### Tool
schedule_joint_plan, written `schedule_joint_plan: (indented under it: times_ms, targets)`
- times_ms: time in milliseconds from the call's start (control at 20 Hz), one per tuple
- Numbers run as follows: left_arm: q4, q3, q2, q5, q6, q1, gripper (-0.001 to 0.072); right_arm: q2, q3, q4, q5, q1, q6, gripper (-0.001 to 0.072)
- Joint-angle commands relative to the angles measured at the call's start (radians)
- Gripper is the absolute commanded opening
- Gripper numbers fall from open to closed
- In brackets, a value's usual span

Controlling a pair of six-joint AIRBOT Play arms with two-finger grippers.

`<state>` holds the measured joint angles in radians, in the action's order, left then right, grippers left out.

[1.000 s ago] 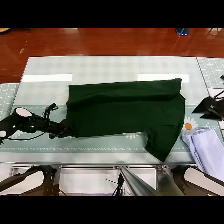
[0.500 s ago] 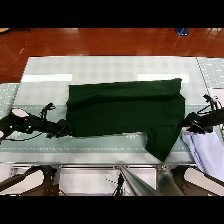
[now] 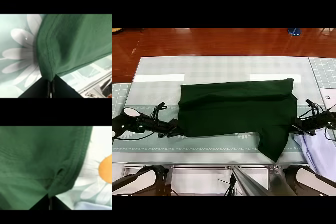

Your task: Fold the shirts.

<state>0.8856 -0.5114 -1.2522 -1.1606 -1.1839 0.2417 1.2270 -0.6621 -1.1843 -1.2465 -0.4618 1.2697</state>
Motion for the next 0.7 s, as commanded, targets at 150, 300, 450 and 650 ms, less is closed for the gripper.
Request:
schedule_joint_plan:
  times_ms: [150,300,450,650]
  targets:
    - [-0.041,-0.264,0.077,-0.114,0.011,0.001,0.0021,-0.14,-0.248,0.092,0.004,0.01,-0.011,0.0017]
    - [-0.106,-0.455,0.106,-0.085,-0.017,0.001,0.0022,-0.146,-0.37,0.276,0.134,0.011,0.01,0.0017]
    - [-0.127,-0.518,0.092,0.002,-0.017,-0.014,0.0022,-0.102,-0.394,0.366,0.246,0.031,0.008,0.0017]
    - [-0.128,-0.518,-0.022,0.048,-0.017,-0.068,0.0022,0.032,-0.394,0.367,0.429,0.162,0.008,0.0017]
